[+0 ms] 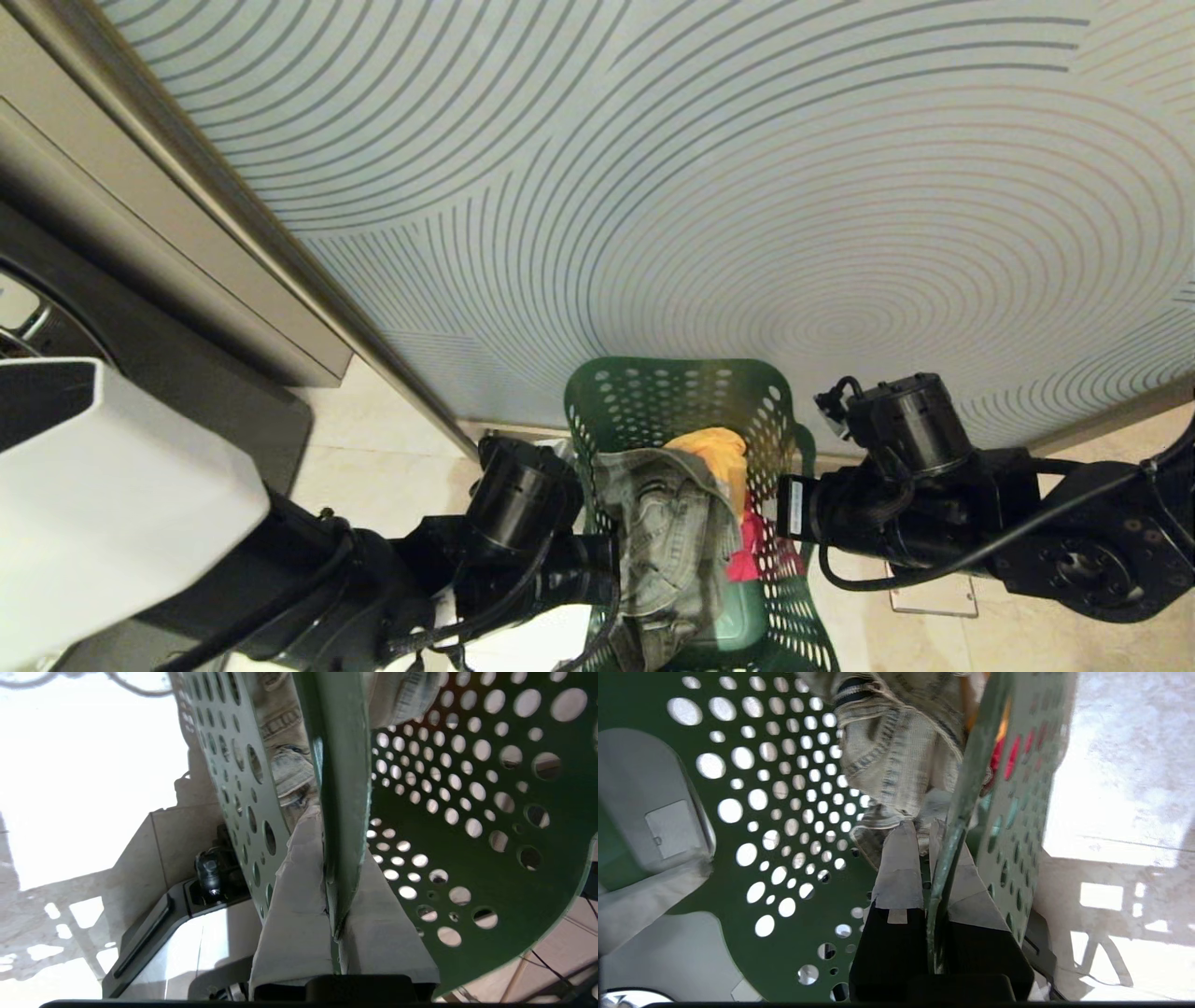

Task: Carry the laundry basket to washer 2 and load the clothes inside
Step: Pick up the clothes basket and put it beside the washing machine

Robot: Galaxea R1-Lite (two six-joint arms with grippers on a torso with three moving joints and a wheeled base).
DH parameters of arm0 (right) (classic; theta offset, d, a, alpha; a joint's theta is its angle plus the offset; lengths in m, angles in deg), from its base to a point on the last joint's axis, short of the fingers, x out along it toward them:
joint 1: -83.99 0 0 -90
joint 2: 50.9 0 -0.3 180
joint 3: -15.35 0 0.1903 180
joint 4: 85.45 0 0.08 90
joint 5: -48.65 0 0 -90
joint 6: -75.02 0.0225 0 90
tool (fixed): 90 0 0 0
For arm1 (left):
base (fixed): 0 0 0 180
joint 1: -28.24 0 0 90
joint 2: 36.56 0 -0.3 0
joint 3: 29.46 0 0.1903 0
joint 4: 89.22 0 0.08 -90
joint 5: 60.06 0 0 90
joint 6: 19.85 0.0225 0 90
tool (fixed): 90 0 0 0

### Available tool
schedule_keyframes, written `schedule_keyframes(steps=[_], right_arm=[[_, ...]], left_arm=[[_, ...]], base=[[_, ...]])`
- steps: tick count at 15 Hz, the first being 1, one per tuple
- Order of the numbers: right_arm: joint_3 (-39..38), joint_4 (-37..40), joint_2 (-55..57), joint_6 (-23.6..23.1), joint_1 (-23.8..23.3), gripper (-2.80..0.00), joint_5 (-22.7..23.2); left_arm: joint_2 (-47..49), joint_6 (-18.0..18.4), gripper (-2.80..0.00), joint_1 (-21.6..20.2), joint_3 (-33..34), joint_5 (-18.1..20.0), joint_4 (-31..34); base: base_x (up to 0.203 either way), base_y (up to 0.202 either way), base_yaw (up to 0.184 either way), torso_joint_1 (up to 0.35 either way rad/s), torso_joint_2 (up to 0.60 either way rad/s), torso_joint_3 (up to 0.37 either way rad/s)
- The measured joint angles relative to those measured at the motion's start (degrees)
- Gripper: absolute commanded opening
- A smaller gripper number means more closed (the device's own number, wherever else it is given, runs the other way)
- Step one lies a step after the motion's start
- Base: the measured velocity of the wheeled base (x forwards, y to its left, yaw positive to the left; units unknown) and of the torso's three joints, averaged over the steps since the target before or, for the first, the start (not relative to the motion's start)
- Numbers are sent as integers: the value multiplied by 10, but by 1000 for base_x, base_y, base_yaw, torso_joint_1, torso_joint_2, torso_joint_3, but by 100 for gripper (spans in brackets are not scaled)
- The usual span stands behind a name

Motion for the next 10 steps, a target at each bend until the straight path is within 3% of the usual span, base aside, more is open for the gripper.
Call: schedule_keyframes(steps=[4,10], right_arm=[[-4,4,-12,1,4,-280,-3],[0,3,-16,0,5,-280,-3]], left_arm=[[-19,0,-280,9,2,0,5],[-32,0,-280,17,8,-1,19]], base=[[0,0,0,0,1,18],[0,0,0,2,1,177]])
